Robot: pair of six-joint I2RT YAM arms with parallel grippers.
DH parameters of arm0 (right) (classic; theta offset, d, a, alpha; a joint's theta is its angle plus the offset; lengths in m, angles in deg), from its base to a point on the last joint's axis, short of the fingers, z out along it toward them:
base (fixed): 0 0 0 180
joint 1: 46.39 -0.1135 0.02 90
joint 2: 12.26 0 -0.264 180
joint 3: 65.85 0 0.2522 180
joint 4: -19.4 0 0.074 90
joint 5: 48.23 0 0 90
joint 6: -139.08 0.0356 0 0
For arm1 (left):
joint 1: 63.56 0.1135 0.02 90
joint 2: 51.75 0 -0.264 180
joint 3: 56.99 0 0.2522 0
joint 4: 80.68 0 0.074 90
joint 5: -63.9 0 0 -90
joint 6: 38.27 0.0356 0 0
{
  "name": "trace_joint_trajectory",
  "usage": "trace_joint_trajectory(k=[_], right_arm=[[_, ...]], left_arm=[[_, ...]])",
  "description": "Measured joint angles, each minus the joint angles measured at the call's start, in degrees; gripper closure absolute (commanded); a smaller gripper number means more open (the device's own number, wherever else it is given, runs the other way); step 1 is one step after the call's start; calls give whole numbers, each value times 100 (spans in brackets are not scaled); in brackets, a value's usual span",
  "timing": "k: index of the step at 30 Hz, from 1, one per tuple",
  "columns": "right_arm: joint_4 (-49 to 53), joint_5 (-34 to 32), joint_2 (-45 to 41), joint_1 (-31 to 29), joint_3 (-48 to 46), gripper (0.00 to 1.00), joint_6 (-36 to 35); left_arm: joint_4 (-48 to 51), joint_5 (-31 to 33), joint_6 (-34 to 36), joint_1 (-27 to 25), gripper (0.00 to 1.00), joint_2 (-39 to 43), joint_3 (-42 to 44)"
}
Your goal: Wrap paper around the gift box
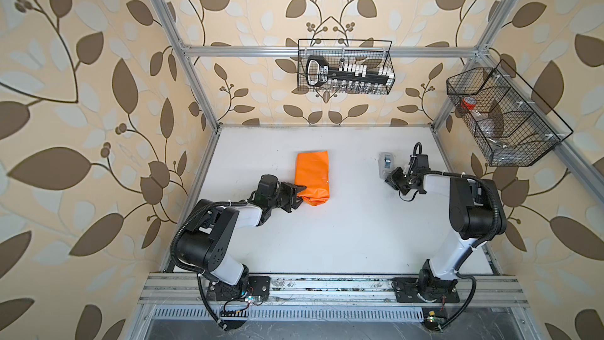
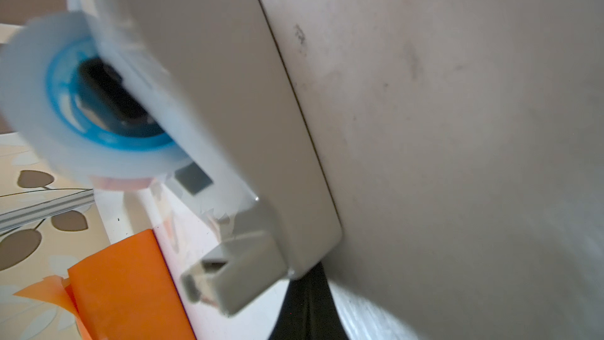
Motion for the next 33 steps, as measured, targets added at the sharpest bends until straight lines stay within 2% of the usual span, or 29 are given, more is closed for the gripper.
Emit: trace_joint_trajectory(k=[8,9,11,12,13,17,20,25,27,28,29,33], right_arm=[[-431,-452,-671,87,-859,100,-4],[-474,-490,-796,94,-1012,96,-17],[-507,-595,-1067,48,-1298,75,-39],[-553,-621,-1189,0,-1390,71,-81],[-518,-708,-1342,-85,-1458,70,-133],[-240,-883,-1880,-291,-1773,78,-363],[-68,-874,-2267,-260,-1884,73,-459],[4,-763,-2959,-295,-1926,49,-643],[-44,-686,-3171,-267,-1939,28,-721],[-114,-645,-3213,-240,-1934,4,-791],[-173,-603,-3202,-212,-1919,0,-876],[-306,-599,-3036,-157,-1843,0,-1110]], left_arm=[[-295,-76,-22,0,56,-173,0],[-304,-79,-22,0,56,-179,0],[-354,-85,-24,0,56,-205,0],[-372,-90,-24,0,56,-214,0],[-382,-90,-26,0,56,-216,0],[-387,-92,-35,0,56,-221,0],[-380,-92,-33,0,56,-216,0],[-354,-87,-33,0,56,-199,0],[-343,-81,-33,0,56,-188,0],[-337,-76,-33,0,56,-181,0],[-328,-72,-33,0,57,-175,2],[-256,-68,-28,0,56,-138,2]])
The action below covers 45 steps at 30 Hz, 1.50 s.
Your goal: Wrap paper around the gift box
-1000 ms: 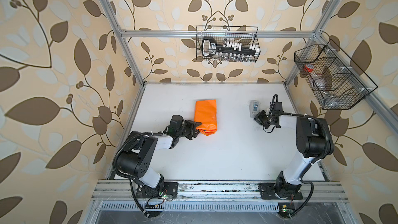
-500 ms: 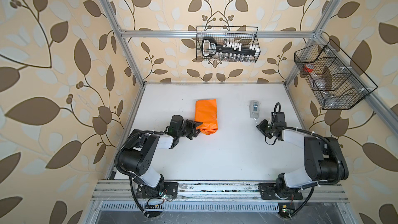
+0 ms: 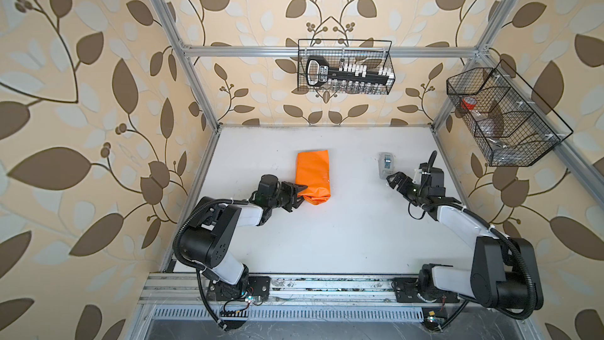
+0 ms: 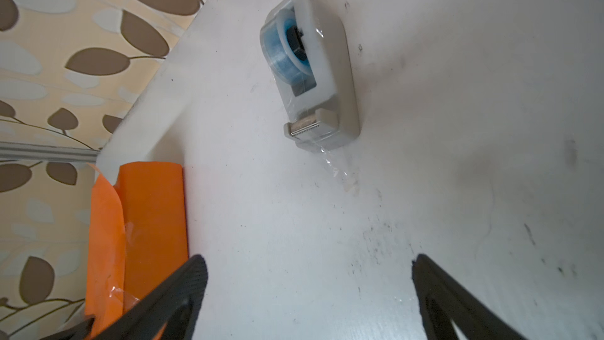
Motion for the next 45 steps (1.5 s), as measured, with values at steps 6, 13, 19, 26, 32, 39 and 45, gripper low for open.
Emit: trace_joint_trajectory(k=[6,13,19,26,32,39,45], right_arm=[[-767,-133,-278,608,-199,0,426],[-1207,468,245,1045,-61,27,420],[-861,1342,1687,748,1115,34,-120],[-280,1257,2149,289,1416,37,-647],[-127,1154,2450,284,1423,39,-782],[-367,1377,2761,282,1456,39,-772],[-719,1784,2959,284,1458,41,-522]], left_arm=[[37,0,0,0,57,20,0],[39,2,2,0,56,24,4],[39,4,0,0,56,24,4],[48,4,0,0,57,31,4],[50,4,0,0,57,33,4],[48,9,0,0,57,33,4],[50,11,0,0,57,33,4]])
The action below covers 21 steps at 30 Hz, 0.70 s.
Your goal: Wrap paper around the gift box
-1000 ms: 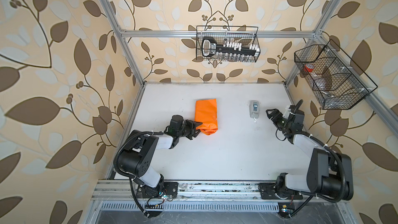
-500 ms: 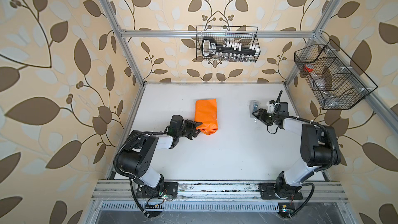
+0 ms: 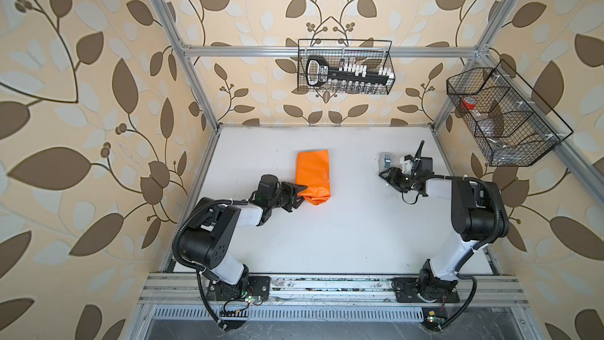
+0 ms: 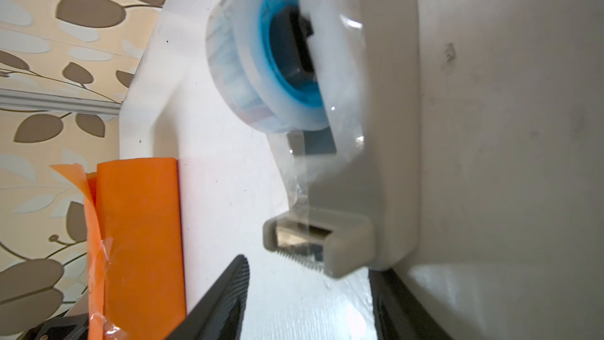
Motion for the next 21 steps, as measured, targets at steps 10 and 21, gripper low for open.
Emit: trace_joint_trajectory(k=[10,21], right_arm=[[-398,442,245,48,-33,59,450],[-396,380,269,188,-83,90,656]], left_arm=[[0,2,0,0,57,0,0],[28,4,0,0,57,22,0]])
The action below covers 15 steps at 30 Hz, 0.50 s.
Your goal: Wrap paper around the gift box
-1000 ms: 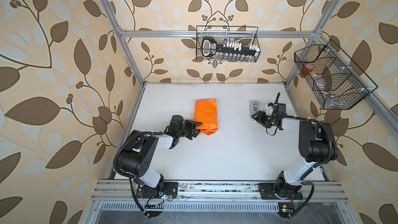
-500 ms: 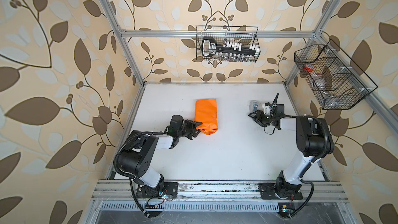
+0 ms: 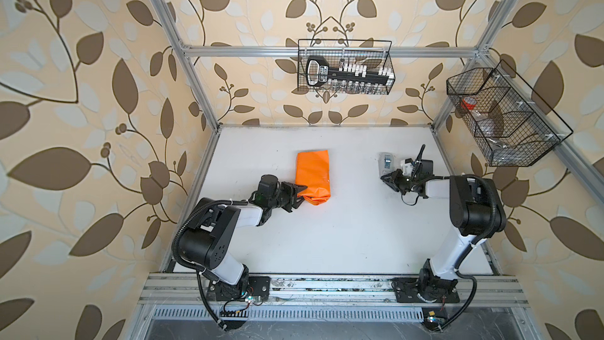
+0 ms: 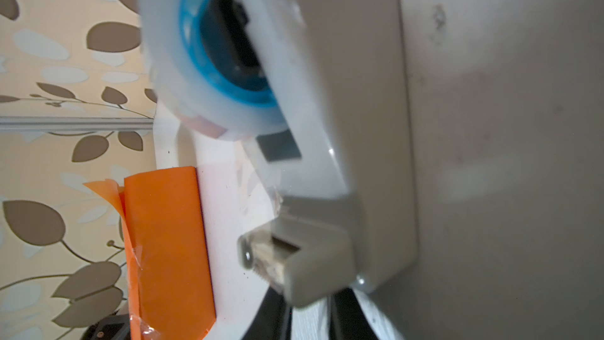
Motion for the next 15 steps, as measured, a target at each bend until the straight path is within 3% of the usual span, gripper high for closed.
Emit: trace_joint_trajectory(k=[3,15], right_arm=[[63,-26,0,35,0,100,-7],[575,-492,-468,26,72,100,-37]], left_arm=[[7,0,0,0,57,4,0],[20,2,0,0,57,11,0]])
